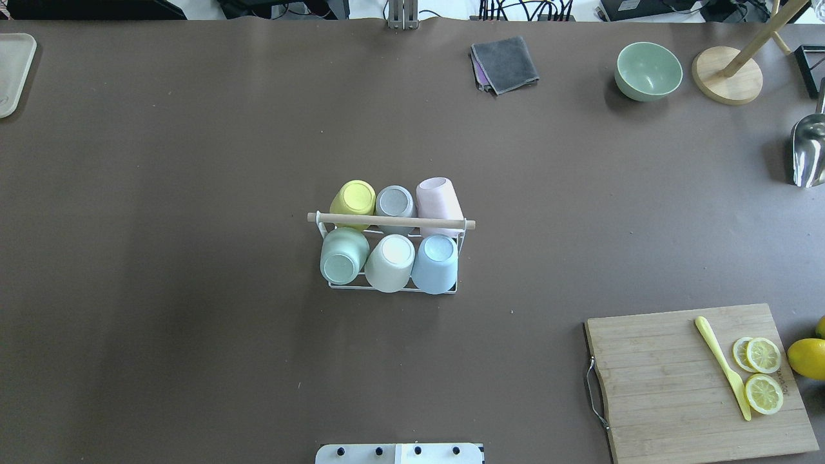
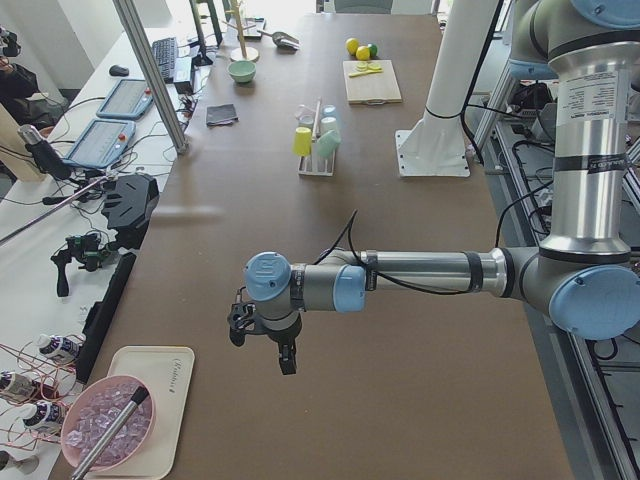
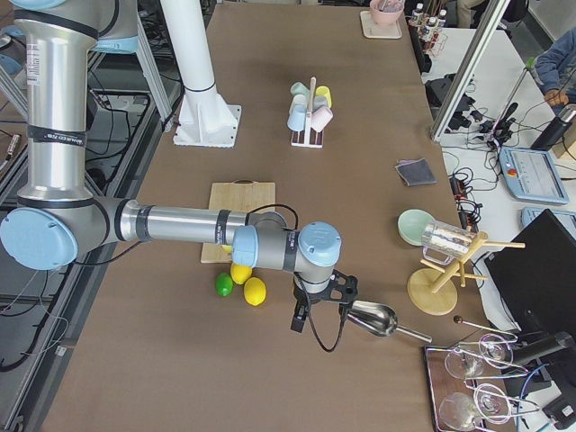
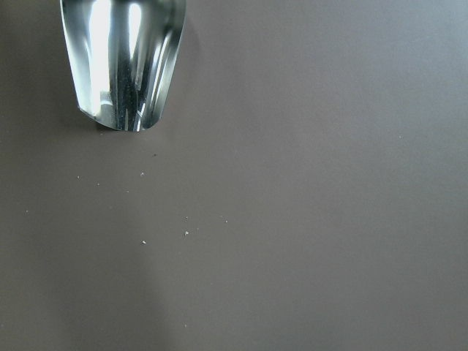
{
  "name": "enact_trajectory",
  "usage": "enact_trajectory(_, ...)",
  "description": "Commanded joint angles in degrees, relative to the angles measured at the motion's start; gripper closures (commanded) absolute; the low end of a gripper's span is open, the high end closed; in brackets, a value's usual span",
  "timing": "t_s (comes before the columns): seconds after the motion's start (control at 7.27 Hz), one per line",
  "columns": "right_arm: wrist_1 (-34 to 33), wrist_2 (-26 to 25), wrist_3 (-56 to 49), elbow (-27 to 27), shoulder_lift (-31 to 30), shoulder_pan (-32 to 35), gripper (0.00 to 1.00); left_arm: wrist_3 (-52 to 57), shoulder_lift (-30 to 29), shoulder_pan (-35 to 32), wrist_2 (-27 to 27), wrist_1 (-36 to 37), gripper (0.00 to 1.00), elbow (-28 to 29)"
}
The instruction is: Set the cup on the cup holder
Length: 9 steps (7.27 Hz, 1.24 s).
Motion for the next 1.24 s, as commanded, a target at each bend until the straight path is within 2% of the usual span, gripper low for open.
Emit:
enact_trajectory(0.0,0.0,-0.09,0.0,0.0,-0.05,0.0,0.0,-0.54,-0.63,0.17,-0.31,-1.05,0.02,-0.24)
enact_trajectory(1.1,0.0,0.0,0.0,0.0,-0.05,0.0,0.0,-0.54,-1.77,0.26,-0.14,-0.43,0.02,-0.33)
